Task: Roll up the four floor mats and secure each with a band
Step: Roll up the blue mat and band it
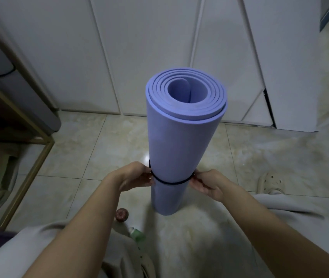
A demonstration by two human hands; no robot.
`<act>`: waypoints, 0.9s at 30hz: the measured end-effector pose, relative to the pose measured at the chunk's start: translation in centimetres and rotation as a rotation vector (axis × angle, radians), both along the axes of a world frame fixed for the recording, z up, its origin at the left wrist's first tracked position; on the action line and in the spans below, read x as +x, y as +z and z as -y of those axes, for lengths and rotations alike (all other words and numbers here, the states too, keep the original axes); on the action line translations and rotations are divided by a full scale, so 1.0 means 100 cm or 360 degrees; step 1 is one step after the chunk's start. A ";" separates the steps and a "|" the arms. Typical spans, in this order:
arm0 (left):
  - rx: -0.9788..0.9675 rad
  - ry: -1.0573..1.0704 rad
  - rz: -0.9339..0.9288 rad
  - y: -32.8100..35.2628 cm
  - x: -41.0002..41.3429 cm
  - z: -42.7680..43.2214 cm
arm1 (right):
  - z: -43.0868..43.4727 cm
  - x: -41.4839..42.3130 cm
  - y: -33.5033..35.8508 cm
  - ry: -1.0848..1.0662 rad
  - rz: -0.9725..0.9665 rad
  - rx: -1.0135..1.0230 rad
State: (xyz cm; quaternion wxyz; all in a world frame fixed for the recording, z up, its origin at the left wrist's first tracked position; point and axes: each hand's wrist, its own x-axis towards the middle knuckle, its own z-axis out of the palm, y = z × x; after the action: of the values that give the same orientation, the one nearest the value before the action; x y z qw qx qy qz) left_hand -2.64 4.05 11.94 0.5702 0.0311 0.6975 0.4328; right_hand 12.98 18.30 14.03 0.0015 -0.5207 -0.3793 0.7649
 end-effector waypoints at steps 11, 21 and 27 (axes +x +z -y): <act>-0.0202 -0.0214 -0.0569 -0.004 0.008 -0.009 | 0.007 -0.009 -0.022 0.0118 -0.0103 0.0052; -0.0492 -0.0701 -0.1420 -0.043 0.021 0.003 | 0.010 -0.029 -0.048 0.0581 0.0233 0.0700; -0.0605 -0.0849 -0.1441 -0.054 0.018 0.005 | 0.014 -0.032 -0.057 0.0613 0.0329 0.0917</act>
State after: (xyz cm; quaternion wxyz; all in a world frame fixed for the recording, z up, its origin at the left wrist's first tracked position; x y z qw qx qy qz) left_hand -0.84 3.55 6.56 0.2990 0.2860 0.9066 0.0834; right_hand 9.75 16.87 8.38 -0.0343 -0.4927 -0.6685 0.5561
